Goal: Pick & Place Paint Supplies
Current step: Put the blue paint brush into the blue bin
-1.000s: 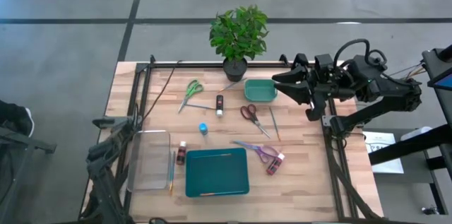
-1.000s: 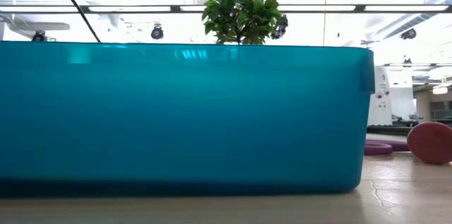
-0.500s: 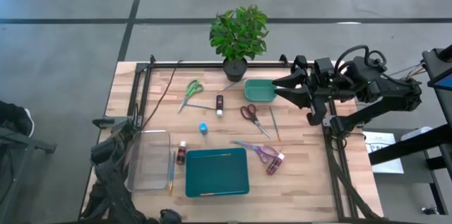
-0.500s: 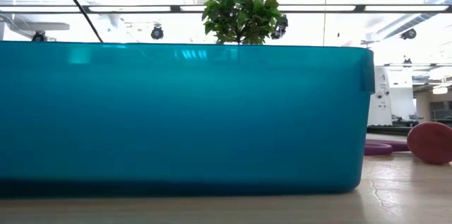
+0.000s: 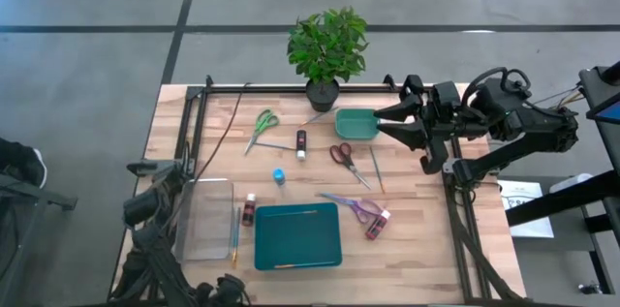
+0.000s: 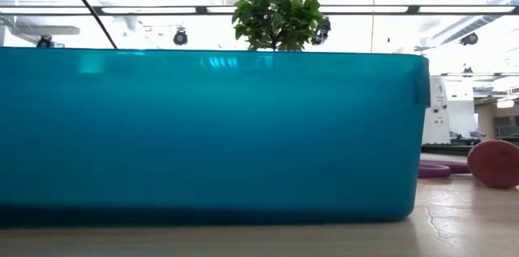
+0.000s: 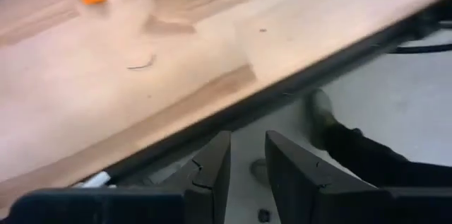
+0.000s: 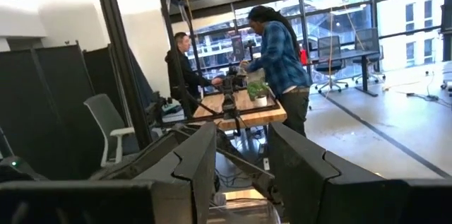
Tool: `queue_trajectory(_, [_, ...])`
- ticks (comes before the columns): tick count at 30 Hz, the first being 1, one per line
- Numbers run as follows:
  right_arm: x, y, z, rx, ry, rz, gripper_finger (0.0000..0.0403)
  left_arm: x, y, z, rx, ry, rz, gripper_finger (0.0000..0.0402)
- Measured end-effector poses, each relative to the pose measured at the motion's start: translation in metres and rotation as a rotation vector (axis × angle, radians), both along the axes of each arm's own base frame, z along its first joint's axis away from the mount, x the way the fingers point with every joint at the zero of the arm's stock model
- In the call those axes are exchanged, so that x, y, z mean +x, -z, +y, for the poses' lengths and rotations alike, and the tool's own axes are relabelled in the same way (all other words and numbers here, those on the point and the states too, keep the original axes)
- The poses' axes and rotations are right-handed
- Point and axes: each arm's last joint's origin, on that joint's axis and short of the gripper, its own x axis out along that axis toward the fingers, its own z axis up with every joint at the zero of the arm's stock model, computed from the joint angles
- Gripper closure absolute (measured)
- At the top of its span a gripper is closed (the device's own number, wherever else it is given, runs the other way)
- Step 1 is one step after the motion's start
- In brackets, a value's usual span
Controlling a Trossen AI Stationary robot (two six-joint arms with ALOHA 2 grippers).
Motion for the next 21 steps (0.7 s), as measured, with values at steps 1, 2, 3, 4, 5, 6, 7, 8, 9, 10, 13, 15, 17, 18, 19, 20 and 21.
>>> queue_trajectory(1, [0.000, 0.000, 0.000, -0.001, 0.000, 0.000, 0.0274, 0.000, 0.003, 0.001, 0.000, -0.004, 0.015, 0.0303])
queue_trajectory(2, [0.000, 0.000, 0.000, -0.002, 0.000, 0.000, 0.0274, 0.000, 0.006, 0.002, -0.003, -0.012, 0.027, 0.0303])
queue_trajectory(3, [0.000, 0.000, 0.000, -0.003, 0.001, 0.000, 0.0274, 0.001, 0.008, 0.003, -0.005, -0.016, 0.034, 0.0303])
queue_trajectory(4, [0.000, 0.000, 0.000, -0.004, 0.001, 0.000, 0.0274, 0.001, 0.010, 0.005, -0.004, -0.020, 0.043, 0.0303])
queue_trajectory(5, [0.000, 0.000, 0.000, -0.004, 0.001, 0.000, 0.0274, 0.002, 0.012, 0.006, 0.001, -0.025, 0.050, 0.0303])
queue_trajectory(6, [0.000, 0.000, 0.000, -0.004, 0.001, 0.000, 0.0274, 0.002, 0.014, 0.007, 0.006, -0.028, 0.053, 0.0303])
queue_trajectory(7, [0.000, 0.000, 0.000, -0.004, 0.001, -0.001, 0.0274, 0.003, 0.015, 0.009, 0.011, -0.031, 0.056, 0.0303])
queue_trajectory(8, [0.000, 0.000, 0.000, -0.004, 0.001, -0.001, 0.0274, 0.003, 0.017, 0.010, 0.017, -0.034, 0.060, 0.0303])
queue_trajectory(9, [0.000, 0.000, 0.000, -0.006, 0.001, -0.001, 0.0274, 0.004, 0.020, 0.012, 0.024, -0.036, 0.065, 0.0303])
queue_trajectory(10, [0.000, 0.000, 0.000, -0.008, 0.002, -0.001, 0.0274, 0.004, 0.023, 0.013, 0.030, -0.038, 0.068, 0.0303])
queue_trajectory(13, [0.000, 0.000, 0.000, -0.015, 0.003, -0.001, 0.0274, 0.003, 0.028, 0.015, 0.035, -0.035, 0.070, 0.0303])
queue_trajectory(15, [0.000, 0.000, 0.000, -0.019, 0.004, -0.002, 0.0274, 0.003, 0.030, 0.015, 0.033, -0.031, 0.070, 0.0303])
queue_trajectory(17, [0.000, 0.000, 0.000, -0.018, 0.004, -0.004, 0.0274, 0.002, 0.031, 0.016, 0.035, -0.030, 0.084, 0.0303])
queue_trajectory(18, [0.000, -0.001, 0.000, -0.017, 0.004, -0.007, 0.0274, 0.002, 0.031, 0.016, 0.041, -0.030, 0.087, 0.0303])
queue_trajectory(19, [0.000, -0.001, 0.000, -0.010, 0.003, -0.011, 0.0274, 0.002, 0.031, 0.017, 0.050, -0.029, 0.093, 0.0303])
queue_trajectory(20, [0.000, -0.001, 0.000, 0.001, 0.002, -0.014, 0.0274, 0.002, 0.031, 0.019, 0.059, -0.030, 0.107, 0.0303])
queue_trajectory(21, [0.000, -0.001, 0.000, 0.010, 0.002, -0.016, 0.0274, 0.003, 0.031, 0.021, 0.061, -0.032, 0.124, 0.0303])
